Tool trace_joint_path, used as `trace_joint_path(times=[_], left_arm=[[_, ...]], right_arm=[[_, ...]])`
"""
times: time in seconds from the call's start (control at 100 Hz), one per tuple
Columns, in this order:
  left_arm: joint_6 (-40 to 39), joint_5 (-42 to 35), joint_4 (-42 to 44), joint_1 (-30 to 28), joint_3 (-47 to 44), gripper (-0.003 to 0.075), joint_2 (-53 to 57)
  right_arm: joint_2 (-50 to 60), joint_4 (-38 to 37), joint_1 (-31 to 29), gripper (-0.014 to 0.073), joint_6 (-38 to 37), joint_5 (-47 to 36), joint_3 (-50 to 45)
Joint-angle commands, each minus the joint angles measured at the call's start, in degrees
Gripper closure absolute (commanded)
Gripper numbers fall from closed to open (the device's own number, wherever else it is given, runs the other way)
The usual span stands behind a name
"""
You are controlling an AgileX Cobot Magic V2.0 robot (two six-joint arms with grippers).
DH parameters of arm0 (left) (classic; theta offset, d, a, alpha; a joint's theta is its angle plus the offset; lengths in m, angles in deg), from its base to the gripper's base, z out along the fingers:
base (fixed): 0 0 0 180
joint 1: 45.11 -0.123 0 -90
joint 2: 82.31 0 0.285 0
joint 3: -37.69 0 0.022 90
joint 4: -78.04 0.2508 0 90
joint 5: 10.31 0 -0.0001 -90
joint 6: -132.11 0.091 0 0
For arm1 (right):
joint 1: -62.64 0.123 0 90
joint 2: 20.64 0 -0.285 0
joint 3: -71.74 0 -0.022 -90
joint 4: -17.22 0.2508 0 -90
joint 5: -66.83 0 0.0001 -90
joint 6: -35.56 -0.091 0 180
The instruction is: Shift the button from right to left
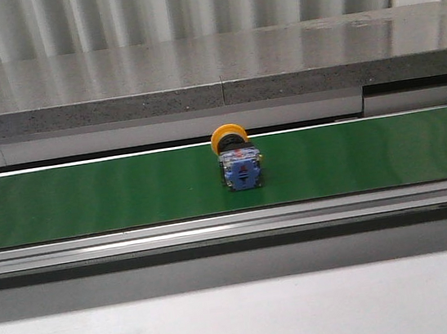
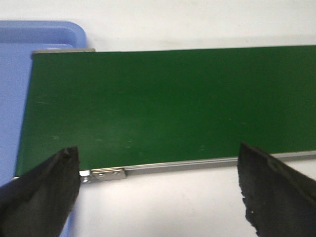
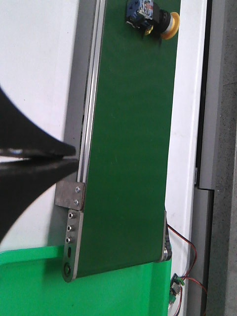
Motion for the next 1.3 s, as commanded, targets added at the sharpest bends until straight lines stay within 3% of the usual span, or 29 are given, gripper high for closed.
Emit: trace_joint_path(times=[0.0, 0.71, 1.02, 1.29], left_arm=[[0.6, -1.7, -2.9, 2.9, 4.2, 0.0106, -3.0], [-12.7, 1.3, -5.4, 25.3, 26.7, 0.0106, -34.1], [-16.5, 5.0, -5.5, 28.6, 35.5, 0.0106, -44.3], [-20.6, 5.6, -3.5, 28.7, 37.9, 0.0106, -49.8]], right_arm=[[-0.3, -0.5, -0.1, 0.066, 0.7, -4.5, 1.4], [-0.3, -0.5, -0.1, 0.066, 0.7, -4.5, 1.4], [-0.3, -0.5, -0.1, 0.066, 0.7, -4.5, 1.4], [-0.3, -0.5, -0.1, 0.066, 0.7, -4.5, 1.4]])
